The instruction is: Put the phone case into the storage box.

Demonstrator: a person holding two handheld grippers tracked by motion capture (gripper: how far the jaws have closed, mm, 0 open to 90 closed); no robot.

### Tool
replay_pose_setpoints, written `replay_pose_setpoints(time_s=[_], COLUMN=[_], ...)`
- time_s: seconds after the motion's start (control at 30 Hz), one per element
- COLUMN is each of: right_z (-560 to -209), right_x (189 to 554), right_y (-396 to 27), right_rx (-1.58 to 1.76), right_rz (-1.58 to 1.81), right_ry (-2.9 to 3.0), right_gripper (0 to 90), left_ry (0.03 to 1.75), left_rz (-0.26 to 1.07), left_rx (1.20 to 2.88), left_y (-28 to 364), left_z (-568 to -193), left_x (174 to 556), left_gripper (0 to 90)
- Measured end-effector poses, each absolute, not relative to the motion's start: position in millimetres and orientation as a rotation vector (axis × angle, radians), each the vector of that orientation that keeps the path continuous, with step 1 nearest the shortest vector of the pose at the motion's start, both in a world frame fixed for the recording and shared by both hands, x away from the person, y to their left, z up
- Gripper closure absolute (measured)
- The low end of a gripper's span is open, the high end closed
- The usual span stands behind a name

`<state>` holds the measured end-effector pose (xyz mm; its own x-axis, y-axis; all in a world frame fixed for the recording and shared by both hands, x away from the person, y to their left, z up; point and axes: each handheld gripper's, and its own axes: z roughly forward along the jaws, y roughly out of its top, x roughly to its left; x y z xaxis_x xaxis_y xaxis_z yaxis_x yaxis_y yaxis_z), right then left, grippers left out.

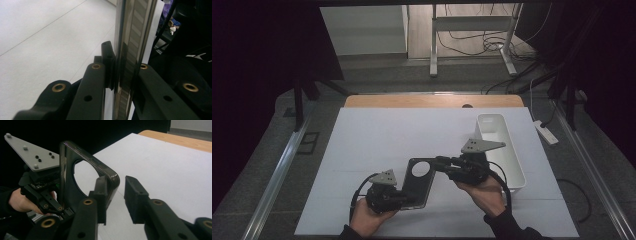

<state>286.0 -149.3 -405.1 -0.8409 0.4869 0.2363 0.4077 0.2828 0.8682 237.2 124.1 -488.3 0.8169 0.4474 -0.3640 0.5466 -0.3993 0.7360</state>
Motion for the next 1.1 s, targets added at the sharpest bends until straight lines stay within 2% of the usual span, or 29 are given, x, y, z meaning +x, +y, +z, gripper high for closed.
replay_pose_setpoints(time_s=[0.13, 0.4, 0.6, 1.1], right_z=[-404.7, -404.4, -404.0, -405.4], right_x=[285.5, 285.2, 285.9, 286.8], right_y=[-149.4, -149.2, -149.9, -149.3], right_rx=[0.856, 0.865, 0.879, 0.936], right_rz=[1.64, 1.651, 1.668, 1.69], right_ry=[2.449, 2.443, 2.432, 2.418], right_gripper=[78.9, 80.0, 80.3, 81.3], left_ry=[0.729, 0.719, 0.731, 0.723], left_rz=[-0.145, -0.18, -0.132, -0.154], left_rx=[2.053, 2.038, 2.021, 2.028], left_y=[123.7, 123.2, 122.4, 120.2], left_z=[-489.6, -492.3, -490.2, -492.6], left_x=[237.7, 239.2, 237.4, 238.2], left_gripper=[84.9, 84.7, 85.1, 84.8])
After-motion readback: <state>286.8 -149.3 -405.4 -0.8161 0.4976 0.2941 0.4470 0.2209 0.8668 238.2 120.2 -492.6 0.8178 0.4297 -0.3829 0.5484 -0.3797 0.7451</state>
